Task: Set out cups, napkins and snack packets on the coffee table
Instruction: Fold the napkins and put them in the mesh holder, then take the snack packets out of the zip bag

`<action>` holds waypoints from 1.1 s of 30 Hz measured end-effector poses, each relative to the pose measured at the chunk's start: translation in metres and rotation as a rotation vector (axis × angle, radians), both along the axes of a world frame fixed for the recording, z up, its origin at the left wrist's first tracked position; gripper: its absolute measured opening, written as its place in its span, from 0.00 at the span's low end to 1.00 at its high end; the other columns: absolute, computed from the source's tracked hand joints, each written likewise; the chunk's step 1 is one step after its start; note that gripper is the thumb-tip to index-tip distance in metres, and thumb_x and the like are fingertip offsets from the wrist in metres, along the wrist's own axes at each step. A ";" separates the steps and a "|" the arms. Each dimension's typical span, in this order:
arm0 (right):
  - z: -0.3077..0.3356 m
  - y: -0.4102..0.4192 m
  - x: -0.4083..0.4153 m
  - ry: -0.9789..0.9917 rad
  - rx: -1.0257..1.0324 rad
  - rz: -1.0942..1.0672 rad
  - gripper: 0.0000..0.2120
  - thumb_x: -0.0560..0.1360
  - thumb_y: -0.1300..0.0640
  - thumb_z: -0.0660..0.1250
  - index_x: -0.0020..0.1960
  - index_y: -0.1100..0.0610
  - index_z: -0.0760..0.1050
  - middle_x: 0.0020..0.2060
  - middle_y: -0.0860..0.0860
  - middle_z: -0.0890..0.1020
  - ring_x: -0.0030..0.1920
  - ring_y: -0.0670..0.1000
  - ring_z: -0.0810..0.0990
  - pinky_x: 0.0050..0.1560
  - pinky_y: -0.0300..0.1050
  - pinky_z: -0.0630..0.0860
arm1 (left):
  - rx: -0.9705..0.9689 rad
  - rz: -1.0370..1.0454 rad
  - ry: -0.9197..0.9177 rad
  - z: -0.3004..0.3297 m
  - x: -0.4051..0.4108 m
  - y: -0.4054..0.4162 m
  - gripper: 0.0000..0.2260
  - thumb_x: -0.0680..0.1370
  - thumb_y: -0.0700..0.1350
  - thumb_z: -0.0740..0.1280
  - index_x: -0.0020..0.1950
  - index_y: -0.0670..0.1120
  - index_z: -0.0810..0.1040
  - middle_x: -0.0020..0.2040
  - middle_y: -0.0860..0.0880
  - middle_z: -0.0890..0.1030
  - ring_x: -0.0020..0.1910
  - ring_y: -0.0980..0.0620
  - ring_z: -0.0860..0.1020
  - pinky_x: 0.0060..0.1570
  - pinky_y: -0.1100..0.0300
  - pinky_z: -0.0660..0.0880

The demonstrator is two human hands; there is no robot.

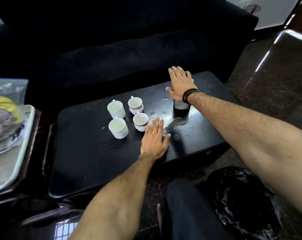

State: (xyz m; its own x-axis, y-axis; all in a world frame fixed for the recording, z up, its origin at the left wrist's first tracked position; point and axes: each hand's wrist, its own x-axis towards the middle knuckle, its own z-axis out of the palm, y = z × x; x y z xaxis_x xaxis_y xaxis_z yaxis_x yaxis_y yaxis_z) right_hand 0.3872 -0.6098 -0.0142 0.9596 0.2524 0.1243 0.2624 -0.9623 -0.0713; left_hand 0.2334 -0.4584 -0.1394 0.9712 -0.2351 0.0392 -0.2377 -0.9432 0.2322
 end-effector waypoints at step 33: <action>-0.003 0.498 -0.069 0.466 0.493 0.364 0.39 0.77 0.42 0.66 0.78 0.61 0.56 0.74 0.58 0.65 0.73 0.59 0.67 0.69 0.49 0.66 | 0.005 0.858 0.215 0.077 -0.077 0.469 0.33 0.83 0.60 0.47 0.80 0.42 0.41 0.81 0.42 0.40 0.79 0.45 0.38 0.76 0.46 0.38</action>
